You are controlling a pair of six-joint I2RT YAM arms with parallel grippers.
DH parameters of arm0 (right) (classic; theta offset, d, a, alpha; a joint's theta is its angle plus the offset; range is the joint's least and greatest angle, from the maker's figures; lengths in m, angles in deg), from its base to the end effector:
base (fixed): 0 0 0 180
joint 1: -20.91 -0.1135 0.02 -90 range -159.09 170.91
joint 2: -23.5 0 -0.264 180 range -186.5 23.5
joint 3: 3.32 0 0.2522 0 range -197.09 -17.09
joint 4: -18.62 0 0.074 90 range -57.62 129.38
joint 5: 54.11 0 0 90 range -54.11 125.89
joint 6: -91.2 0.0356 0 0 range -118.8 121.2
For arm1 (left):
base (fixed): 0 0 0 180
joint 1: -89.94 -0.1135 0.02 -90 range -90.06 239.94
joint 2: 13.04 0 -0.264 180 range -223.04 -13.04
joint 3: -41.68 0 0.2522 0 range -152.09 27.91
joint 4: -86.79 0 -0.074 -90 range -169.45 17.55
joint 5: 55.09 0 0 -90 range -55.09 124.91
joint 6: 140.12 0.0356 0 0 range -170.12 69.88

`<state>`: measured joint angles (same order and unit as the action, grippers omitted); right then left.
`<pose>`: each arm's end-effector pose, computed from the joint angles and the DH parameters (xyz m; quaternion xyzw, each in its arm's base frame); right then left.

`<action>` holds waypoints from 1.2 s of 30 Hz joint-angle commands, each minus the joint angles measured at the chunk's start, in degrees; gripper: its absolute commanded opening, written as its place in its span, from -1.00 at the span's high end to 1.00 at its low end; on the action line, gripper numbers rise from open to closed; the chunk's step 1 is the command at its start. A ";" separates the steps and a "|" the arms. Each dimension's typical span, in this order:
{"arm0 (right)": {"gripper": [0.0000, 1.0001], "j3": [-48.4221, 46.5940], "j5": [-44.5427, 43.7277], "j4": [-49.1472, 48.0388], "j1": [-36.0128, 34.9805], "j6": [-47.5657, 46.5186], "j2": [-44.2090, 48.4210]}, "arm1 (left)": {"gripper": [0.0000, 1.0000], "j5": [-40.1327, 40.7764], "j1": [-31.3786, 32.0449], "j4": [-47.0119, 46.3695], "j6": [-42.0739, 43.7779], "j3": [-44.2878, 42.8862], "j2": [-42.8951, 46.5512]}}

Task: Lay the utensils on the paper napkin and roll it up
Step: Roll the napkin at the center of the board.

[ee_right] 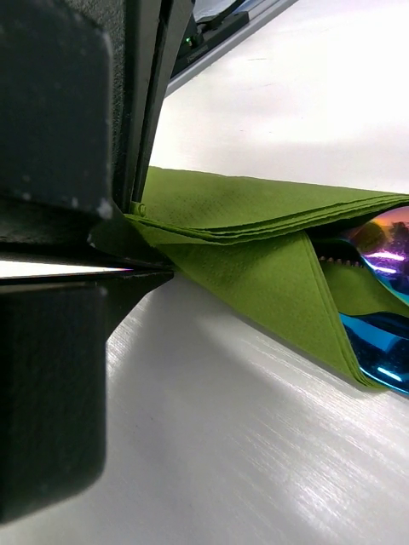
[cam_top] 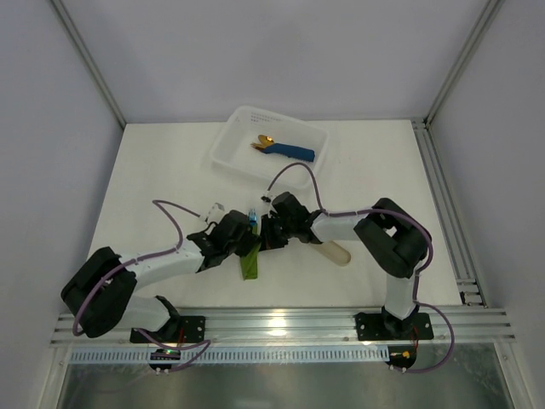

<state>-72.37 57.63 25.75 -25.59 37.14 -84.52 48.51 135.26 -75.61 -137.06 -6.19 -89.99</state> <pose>0.2465 0.2789 0.1288 -0.1540 0.9005 0.3735 0.1609 0.1855 -0.1756 0.1691 -0.3687 0.8471 -0.2906 0.2489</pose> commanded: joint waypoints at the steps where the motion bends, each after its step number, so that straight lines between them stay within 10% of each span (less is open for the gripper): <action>1: 0.93 1.14 0.59 -4.00 -0.52 0.53 1.85 | 1.00 0.54 0.73 -3.48 -1.22 -2.10 -1.01; 20: 0.90 10.55 -3.98 -4.88 -0.52 3.34 9.23 | 1.00 0.46 1.17 -6.03 -1.22 -2.19 -3.82; 36: 0.24 19.78 -5.91 -9.01 0.18 6.33 22.41 | 1.00 -0.33 1.17 -5.68 -0.43 -3.07 -3.74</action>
<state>-52.57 52.53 20.63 -25.75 42.56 -65.40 46.90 136.68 -79.31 -138.18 -7.33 -93.79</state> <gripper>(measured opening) 0.369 0.003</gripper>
